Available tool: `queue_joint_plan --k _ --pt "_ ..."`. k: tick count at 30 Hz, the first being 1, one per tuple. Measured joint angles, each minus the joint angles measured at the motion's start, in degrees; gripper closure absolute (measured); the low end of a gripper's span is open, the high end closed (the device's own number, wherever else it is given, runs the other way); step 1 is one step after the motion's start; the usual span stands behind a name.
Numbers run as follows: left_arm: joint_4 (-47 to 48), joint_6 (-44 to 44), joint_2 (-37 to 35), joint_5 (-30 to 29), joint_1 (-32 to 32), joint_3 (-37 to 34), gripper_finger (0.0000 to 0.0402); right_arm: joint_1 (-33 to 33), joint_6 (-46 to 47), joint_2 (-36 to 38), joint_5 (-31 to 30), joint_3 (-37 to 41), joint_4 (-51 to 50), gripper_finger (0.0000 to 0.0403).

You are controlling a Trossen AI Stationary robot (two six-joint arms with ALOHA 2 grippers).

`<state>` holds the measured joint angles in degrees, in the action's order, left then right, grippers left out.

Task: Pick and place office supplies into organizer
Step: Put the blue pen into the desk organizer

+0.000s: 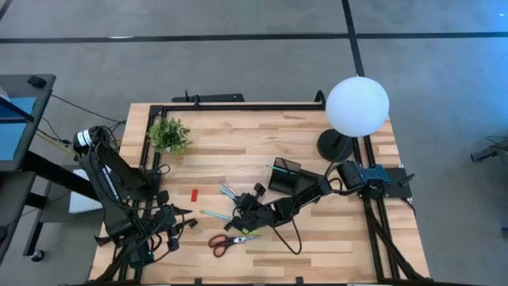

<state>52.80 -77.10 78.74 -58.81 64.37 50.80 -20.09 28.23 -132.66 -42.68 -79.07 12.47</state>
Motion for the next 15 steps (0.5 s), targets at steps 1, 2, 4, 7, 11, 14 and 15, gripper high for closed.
queue_joint_plan --k 1,2,4,7,11,14,15 --pt "0.0 0.0 0.0 0.0 0.0 0.0 0.0287 -0.1 0.0 0.0 0.1 0.0 0.0 0.0372" --pt "0.0 0.0 0.0 0.0 0.0 0.0 0.0287 -0.2 0.1 0.0 0.3 0.0 0.0 0.0378" --pt "0.0 0.0 0.0 0.0 0.0 0.0 0.0287 -0.1 0.2 0.0 1.5 0.0 -0.2 0.0389" --pt "0.0 0.0 0.0 0.0 0.0 0.0 0.0287 -0.1 0.2 0.0 2.2 -0.1 -0.3 0.0401" --pt "0.0 0.0 0.0 0.0 0.0 0.0 0.0287 -0.4 -0.1 0.0 2.2 -0.1 -0.3 0.0399" --pt "0.0 0.0 0.0 0.0 0.0 0.0 0.0287 -0.4 -0.2 0.0 2.3 -0.1 -0.3 0.0399" --pt "0.0 0.0 0.0 0.0 0.0 0.0 0.0287 -0.4 -0.3 0.1 2.3 -0.2 -0.5 0.0398"
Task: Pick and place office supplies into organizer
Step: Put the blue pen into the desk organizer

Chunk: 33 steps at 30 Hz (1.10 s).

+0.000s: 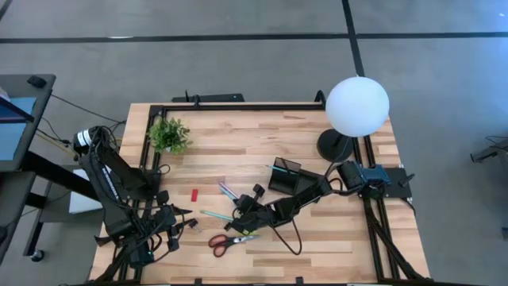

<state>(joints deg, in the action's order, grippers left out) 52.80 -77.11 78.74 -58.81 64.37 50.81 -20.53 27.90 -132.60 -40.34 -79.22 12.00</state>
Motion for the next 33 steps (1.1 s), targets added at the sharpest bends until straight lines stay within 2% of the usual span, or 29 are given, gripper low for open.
queue_joint_plan --k 5,12,17,20,26,30,33 --pt "0.0 0.0 0.0 0.0 0.0 0.0 0.0287 0.0 -2.4 0.2 0.0 -0.1 -1.7 0.0371" --pt "0.0 0.0 0.0 0.0 0.0 0.0 0.0287 1.0 -0.7 0.6 5.2 -0.3 -3.6 0.0284" --pt "0.0 0.0 0.0 0.0 0.0 0.0 0.0287 1.0 -1.0 0.6 5.3 -0.4 -5.8 0.0222" --pt "0.0 0.0 0.0 0.0 0.0 0.0 0.0287 0.9 -0.1 0.6 4.6 -0.4 -8.2 0.0199" --pt "-0.1 0.0 0.0 0.9 0.0 0.0 0.0287 -0.3 3.2 0.4 -2.8 -0.1 -11.9 0.0197" --pt "0.0 0.0 0.0 1.0 0.0 0.0 0.0287 -0.8 4.5 0.3 -3.9 2.2 -7.1 0.0214" --pt "0.0 0.0 0.0 1.0 0.0 0.0 0.0287 -1.2 1.7 0.3 -4.4 4.7 -1.7 0.0226"
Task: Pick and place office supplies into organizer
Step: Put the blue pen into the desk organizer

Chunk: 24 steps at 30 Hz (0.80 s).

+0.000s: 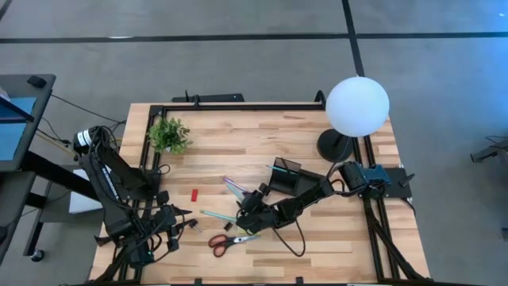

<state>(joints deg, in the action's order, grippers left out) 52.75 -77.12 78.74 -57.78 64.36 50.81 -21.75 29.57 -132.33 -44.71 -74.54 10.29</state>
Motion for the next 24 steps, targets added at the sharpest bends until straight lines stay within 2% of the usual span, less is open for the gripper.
queue_joint_plan --k 6,14,19,24 --pt "0.0 0.0 0.0 0.0 0.0 0.0 0.0287 0.5 4.2 0.1 0.6 5.1 8.9 0.0233" --pt "-0.2 0.0 0.0 0.0 0.0 0.0 0.0287 0.8 4.3 0.3 1.2 7.2 10.8 0.0242" --pt "-0.2 0.0 0.0 0.0 0.0 0.0 0.0287 0.8 4.3 0.3 1.0 7.2 10.7 0.027" --pt "-0.2 0.0 0.0 0.0 0.0 0.0 0.0287 1.0 4.9 0.4 1.7 7.3 9.8 0.0322"
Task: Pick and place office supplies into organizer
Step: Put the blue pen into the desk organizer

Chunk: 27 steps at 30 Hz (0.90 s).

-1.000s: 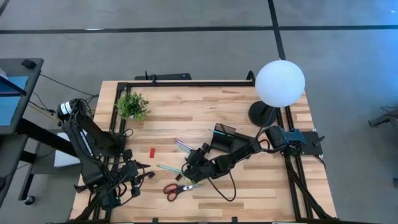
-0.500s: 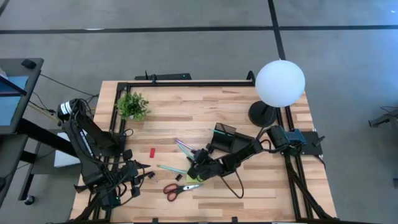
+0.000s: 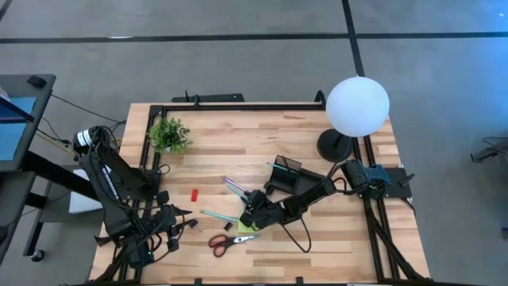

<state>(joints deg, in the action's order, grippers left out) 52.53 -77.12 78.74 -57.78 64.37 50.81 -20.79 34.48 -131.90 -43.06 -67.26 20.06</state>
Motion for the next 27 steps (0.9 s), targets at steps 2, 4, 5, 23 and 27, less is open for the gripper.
queue_joint_plan --k 2,4,5,23,27 --pt "0.0 0.0 0.0 0.0 0.0 0.0 0.0287 0.1 0.9 0.1 0.1 0.1 -0.3 0.0351" --pt "0.0 0.0 0.0 0.0 0.0 0.0 0.0287 0.1 1.6 0.1 0.4 0.0 -0.4 0.0371" --pt "0.0 0.0 0.0 0.0 0.0 0.0 0.0287 0.1 1.7 0.1 0.7 0.0 -0.3 0.0371" --pt "0.0 0.0 0.0 0.0 0.0 0.0 0.0287 -6.1 -8.7 -1.0 -10.9 0.4 16.2 0.0377" --pt "0.0 0.0 0.0 0.0 0.0 0.0 0.0287 -7.6 -14.9 0.8 -18.6 0.4 20.3 0.0385"
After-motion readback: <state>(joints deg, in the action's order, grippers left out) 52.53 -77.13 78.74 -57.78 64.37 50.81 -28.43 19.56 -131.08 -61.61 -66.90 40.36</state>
